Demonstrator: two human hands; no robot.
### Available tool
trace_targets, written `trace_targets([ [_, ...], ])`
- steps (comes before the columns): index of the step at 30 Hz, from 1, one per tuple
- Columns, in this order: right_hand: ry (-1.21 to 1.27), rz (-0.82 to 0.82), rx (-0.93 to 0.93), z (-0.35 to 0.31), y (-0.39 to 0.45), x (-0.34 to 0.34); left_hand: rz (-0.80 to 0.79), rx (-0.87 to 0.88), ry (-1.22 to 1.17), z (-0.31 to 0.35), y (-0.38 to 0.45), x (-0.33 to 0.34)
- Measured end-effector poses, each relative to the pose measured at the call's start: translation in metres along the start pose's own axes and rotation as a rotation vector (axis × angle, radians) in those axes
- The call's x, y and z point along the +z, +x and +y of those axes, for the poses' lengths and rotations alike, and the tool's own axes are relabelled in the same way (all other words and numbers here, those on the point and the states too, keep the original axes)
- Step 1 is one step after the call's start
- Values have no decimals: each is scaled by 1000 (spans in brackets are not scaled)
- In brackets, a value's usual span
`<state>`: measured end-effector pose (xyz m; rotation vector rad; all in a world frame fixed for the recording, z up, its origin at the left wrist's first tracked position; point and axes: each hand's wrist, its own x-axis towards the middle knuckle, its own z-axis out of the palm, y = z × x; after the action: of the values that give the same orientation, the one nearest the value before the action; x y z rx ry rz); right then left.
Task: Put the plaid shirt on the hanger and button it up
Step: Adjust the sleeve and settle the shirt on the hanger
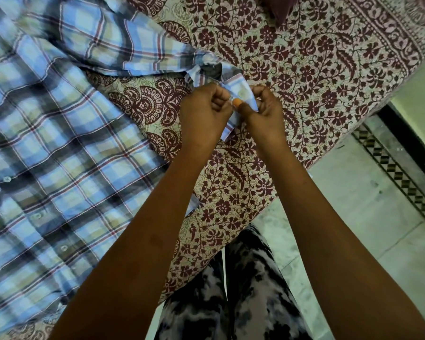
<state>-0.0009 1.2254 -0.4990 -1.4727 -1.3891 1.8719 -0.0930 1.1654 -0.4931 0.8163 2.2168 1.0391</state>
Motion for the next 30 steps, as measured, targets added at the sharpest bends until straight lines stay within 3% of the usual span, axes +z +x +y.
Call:
trace_targets([
  [3, 110, 1, 94, -7, 2, 2, 15, 88, 82, -2, 1, -1],
  [6, 171, 51, 162, -13, 3, 5, 43, 93, 13, -1, 0, 0],
  [11, 164, 59, 173, -19, 5, 6, -21, -220, -379, 1, 1, 1],
  [15, -102, -4, -88, -9, 6, -1, -197, -587, -745, 6, 8, -7],
  [18, -266, -8, -256, -6, 7, -4, -271, -738, -909, 4, 15, -12],
  [23, -395, -75, -210, -5, 11, -8, -338, -798, -878, 0, 14, -13],
  [28, -486, 5, -371, 3, 9, -6, -413, -783, -906, 4, 12, -11],
  [30, -614, 59, -460, 4, 7, -9, -360, -813, -907, 4, 12, -11],
])
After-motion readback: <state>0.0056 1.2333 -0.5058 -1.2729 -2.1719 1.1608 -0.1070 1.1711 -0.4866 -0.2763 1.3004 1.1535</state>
